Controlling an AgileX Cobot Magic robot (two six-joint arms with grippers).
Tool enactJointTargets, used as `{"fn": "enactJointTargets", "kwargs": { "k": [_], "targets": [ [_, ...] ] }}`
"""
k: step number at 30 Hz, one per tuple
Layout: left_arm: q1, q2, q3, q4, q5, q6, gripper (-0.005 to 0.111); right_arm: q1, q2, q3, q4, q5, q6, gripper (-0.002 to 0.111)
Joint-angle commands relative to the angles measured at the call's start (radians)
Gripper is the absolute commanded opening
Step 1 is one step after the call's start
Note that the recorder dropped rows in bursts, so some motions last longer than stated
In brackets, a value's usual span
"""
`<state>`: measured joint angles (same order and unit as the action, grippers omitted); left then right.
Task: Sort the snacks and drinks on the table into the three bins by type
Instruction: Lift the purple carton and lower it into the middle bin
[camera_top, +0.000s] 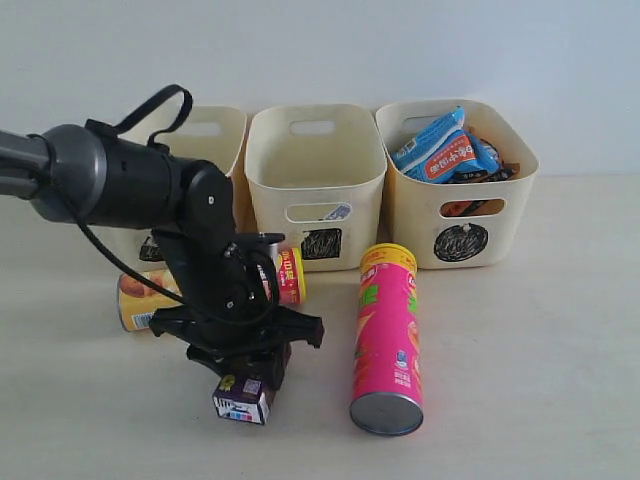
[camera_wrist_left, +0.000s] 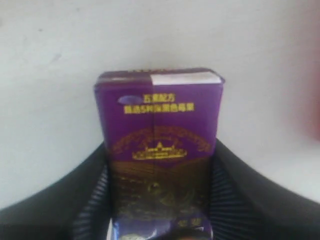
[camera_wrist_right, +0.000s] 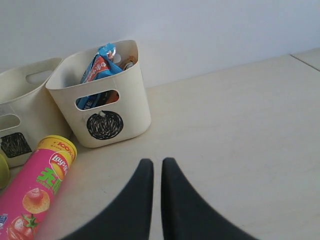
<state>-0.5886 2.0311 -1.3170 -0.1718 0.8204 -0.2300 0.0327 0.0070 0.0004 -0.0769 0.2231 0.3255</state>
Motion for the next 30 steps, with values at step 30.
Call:
{"fn": "enactJointTargets", "kwargs": {
  "k": [30],
  "targets": [
    [0.170,-0.299,-0.260,0.059,-0.219,0.146,0.004,-0.003,-0.007,0.000,-0.007,-0.002,-0.003,0.002]
  ]
}}
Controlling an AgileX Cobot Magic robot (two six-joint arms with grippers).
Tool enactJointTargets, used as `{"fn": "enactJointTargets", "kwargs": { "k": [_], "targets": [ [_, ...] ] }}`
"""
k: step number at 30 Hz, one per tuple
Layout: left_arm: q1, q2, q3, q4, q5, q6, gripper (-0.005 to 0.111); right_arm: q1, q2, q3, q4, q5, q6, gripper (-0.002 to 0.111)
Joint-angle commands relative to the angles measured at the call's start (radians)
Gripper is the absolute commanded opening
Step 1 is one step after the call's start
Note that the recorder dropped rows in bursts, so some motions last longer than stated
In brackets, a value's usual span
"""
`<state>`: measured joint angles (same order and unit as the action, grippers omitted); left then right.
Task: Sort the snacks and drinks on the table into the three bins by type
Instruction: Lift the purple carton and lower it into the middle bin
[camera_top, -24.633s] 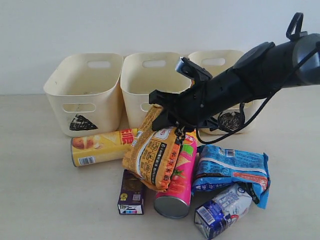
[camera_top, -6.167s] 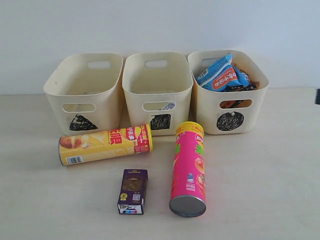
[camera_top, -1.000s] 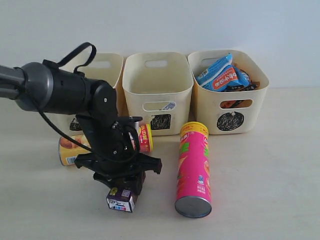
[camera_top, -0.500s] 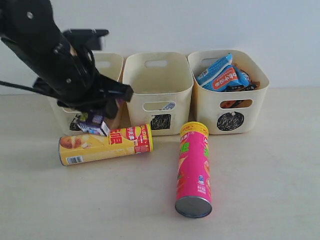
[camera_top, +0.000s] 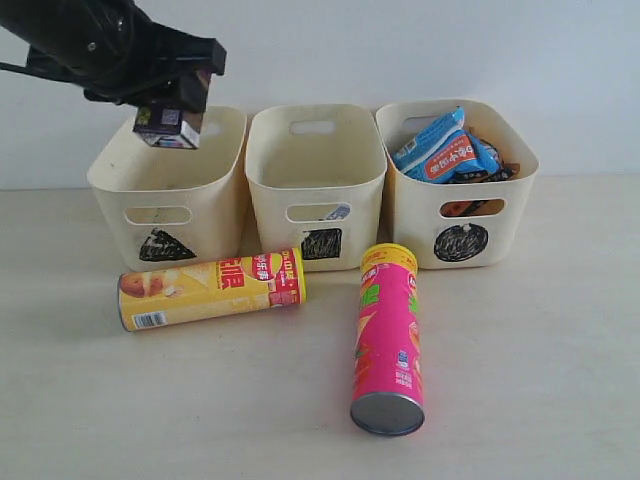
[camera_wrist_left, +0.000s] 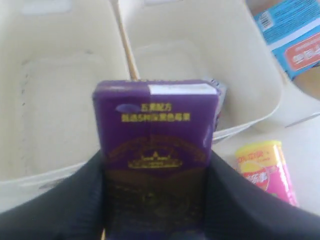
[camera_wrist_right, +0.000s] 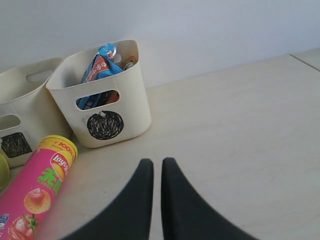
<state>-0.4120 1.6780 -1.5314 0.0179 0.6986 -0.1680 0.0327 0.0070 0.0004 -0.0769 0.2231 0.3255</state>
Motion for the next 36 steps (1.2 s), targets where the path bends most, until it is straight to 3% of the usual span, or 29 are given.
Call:
{"fn": "enactJointTargets", "kwargs": {
  "k": [1,8,17,22,30,32,36],
  "targets": [
    [-0.007,0.073,-0.060,-0.158,-0.109,0.097,0.004,-0.003,-0.007,0.000,-0.007,-0.002,-0.003,0.002],
    [-0.007,0.245,-0.219,-0.321,-0.159,0.230,0.004,-0.003,-0.007,0.000,-0.007,-0.002,-0.003,0.002],
    [-0.011,0.437,-0.408,-0.329,-0.163,0.267,0.007,-0.003,-0.007,0.000,-0.007,0.012,-0.003,0.002],
    [-0.027,0.520,-0.481,-0.329,-0.167,0.273,0.031,-0.003,-0.007,0.000,-0.007,0.017,-0.003,0.002],
    [-0.042,0.602,-0.525,-0.378,-0.169,0.345,0.089,-0.003,-0.007,0.000,-0.007,0.017,-0.003,0.002],
    [-0.042,0.603,-0.525,-0.378,-0.169,0.345,0.094,-0.003,-0.007,0.000,-0.007,0.017,-0.003,0.002],
    [-0.042,0.590,-0.527,-0.378,-0.162,0.342,0.091,-0.003,-0.007,0.000,-0.007,0.017,-0.003,0.002]
  ]
}}
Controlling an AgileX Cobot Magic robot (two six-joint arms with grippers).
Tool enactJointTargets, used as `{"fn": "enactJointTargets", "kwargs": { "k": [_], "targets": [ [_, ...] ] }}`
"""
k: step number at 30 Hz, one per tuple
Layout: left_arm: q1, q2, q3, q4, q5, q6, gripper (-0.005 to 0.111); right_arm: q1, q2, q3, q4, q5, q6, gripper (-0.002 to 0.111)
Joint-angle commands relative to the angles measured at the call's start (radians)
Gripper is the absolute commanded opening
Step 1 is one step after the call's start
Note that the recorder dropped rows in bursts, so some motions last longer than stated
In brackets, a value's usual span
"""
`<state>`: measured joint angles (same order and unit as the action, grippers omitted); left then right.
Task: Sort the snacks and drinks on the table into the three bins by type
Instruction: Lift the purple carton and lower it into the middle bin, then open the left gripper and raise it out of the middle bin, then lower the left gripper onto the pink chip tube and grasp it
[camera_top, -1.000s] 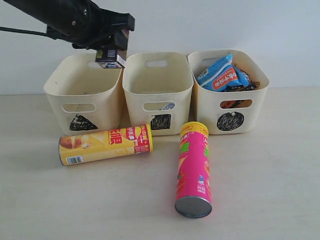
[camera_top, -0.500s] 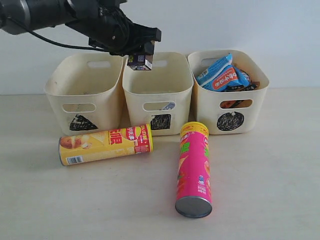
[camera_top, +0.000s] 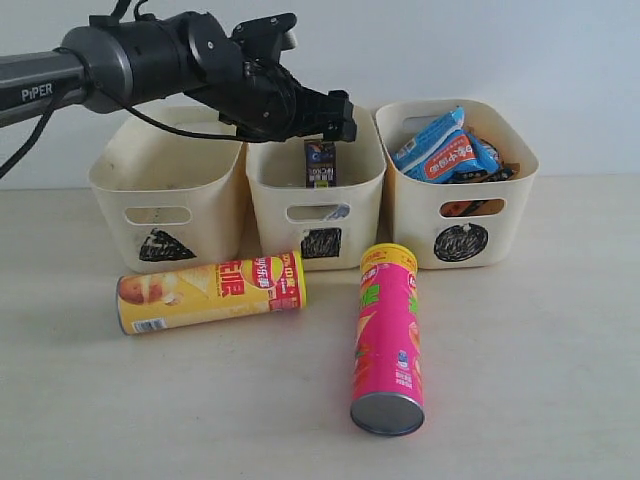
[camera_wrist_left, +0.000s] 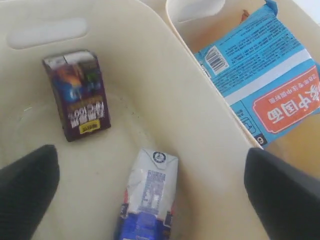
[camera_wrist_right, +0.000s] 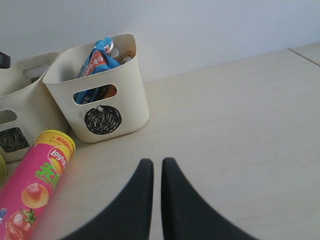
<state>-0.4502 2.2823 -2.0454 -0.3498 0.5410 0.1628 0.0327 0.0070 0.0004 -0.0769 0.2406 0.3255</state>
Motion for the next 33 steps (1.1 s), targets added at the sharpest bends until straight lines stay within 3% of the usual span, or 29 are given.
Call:
{"fn": "enactJointTargets", "kwargs": {
  "k": [1,11,15,16,20,25,33],
  "targets": [
    [-0.004,-0.020,-0.013,-0.010,-0.001,0.010,0.090,-0.003,-0.007,0.000,-0.007,0.000,-0.003,0.002],
    [-0.002,-0.137,-0.013,-0.015,0.261,0.010,0.054,-0.003,-0.007,0.000,-0.007,0.000,-0.003,0.002],
    [-0.002,-0.176,-0.013,-0.032,0.427,0.010,0.011,-0.003,-0.007,0.000,-0.007,-0.005,-0.003,0.002],
    [-0.002,-0.183,-0.013,-0.032,0.468,0.012,0.004,-0.003,-0.007,0.000,-0.007,-0.005,-0.003,0.002],
    [-0.002,-0.220,0.015,-0.032,0.556,-0.014,0.004,-0.003,-0.007,0.000,-0.007,-0.005,-0.003,0.002],
    [-0.036,-0.324,0.110,0.015,0.554,-0.053,0.004,-0.003,-0.007,0.000,-0.007,-0.005,-0.003,0.002],
    [-0.246,-0.452,0.308,0.270,0.565,-0.275,0.004,-0.003,-0.007,0.000,-0.007,-0.005,-0.003,0.002]
  ]
}}
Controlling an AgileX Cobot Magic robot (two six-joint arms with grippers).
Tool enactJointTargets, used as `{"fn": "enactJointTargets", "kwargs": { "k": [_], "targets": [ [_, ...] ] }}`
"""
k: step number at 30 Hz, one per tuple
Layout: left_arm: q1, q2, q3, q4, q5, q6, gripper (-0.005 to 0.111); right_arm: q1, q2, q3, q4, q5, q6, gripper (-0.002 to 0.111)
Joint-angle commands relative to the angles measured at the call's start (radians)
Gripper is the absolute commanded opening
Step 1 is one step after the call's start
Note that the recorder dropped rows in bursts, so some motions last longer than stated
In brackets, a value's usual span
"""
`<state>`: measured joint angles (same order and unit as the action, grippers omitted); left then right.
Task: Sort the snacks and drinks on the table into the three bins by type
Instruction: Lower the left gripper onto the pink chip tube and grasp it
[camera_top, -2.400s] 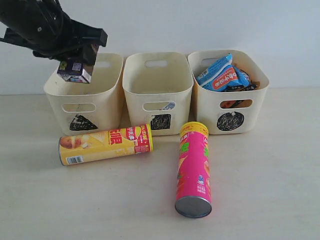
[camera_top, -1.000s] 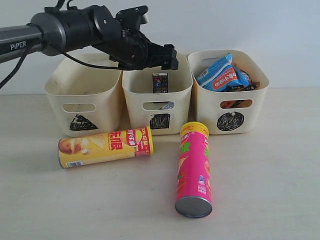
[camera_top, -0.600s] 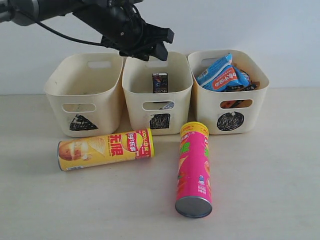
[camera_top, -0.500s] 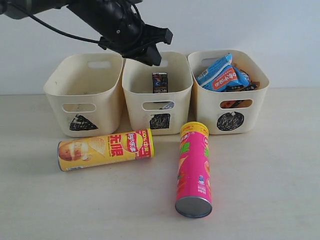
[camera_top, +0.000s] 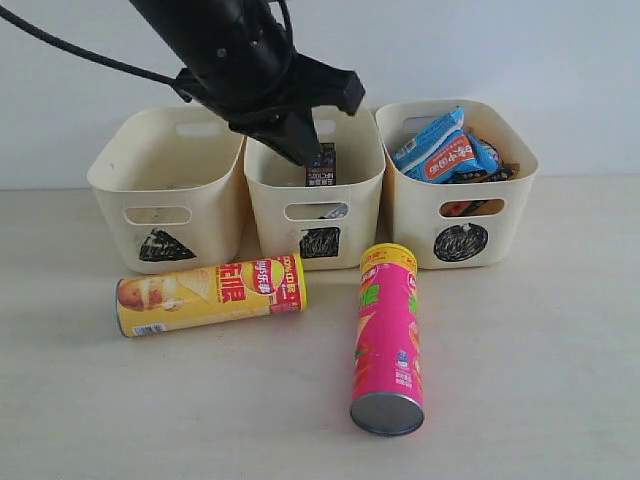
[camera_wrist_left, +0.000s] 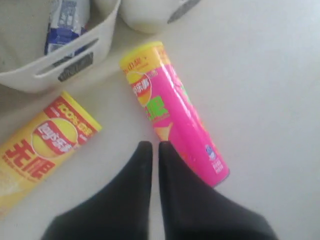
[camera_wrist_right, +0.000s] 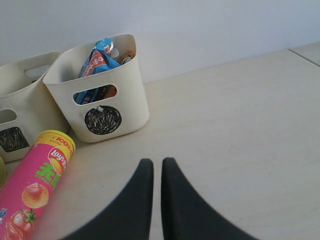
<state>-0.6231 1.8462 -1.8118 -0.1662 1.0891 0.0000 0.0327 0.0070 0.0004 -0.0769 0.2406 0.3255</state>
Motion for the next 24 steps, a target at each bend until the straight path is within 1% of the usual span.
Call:
{"fn": "enactJointTargets", "kwargs": {
  "k": [1,3,4,6,7,9,10,11,17,24],
  "targets": [
    [-0.083,-0.011,0.089,0.096,0.017,-0.125,0.004,-0.003,-0.007,0.000,-0.007,-0.005,-0.003,0.002],
    [-0.095,0.015,0.134,0.103,0.008,-0.174,0.004,-0.003,-0.007,0.000,-0.007,-0.005,-0.003,0.002],
    [-0.097,0.041,0.150,0.086,0.008,-0.191,0.009,-0.003,-0.007,0.000,-0.007,-0.005,-0.003,0.002],
    [-0.097,0.071,0.165,0.011,0.002,-0.191,0.027,-0.003,-0.007,0.000,-0.007,-0.009,-0.003,0.002],
    [-0.099,0.090,0.165,-0.048,-0.005,-0.182,0.046,-0.003,-0.007,0.000,-0.007,-0.011,-0.003,0.002],
    [-0.105,0.106,0.165,-0.091,-0.031,-0.182,0.066,-0.003,-0.007,0.000,-0.007,-0.011,-0.003,0.002],
    [-0.112,0.113,0.165,-0.091,-0.051,-0.182,0.071,-0.003,-0.007,0.000,-0.007,-0.011,-0.003,0.002],
    [-0.121,0.120,0.165,-0.089,-0.069,-0.184,0.074,-0.003,-0.007,0.000,-0.007,-0.011,-0.003,0.002],
    [-0.133,0.150,0.165,-0.089,-0.159,-0.217,0.079,-0.003,-0.007,0.000,-0.007,-0.011,-0.003,0.002],
    [-0.133,0.233,0.160,-0.078,-0.253,-0.228,0.081,-0.003,-0.007,0.000,-0.007,-0.015,-0.003,0.002]
  ]
}}
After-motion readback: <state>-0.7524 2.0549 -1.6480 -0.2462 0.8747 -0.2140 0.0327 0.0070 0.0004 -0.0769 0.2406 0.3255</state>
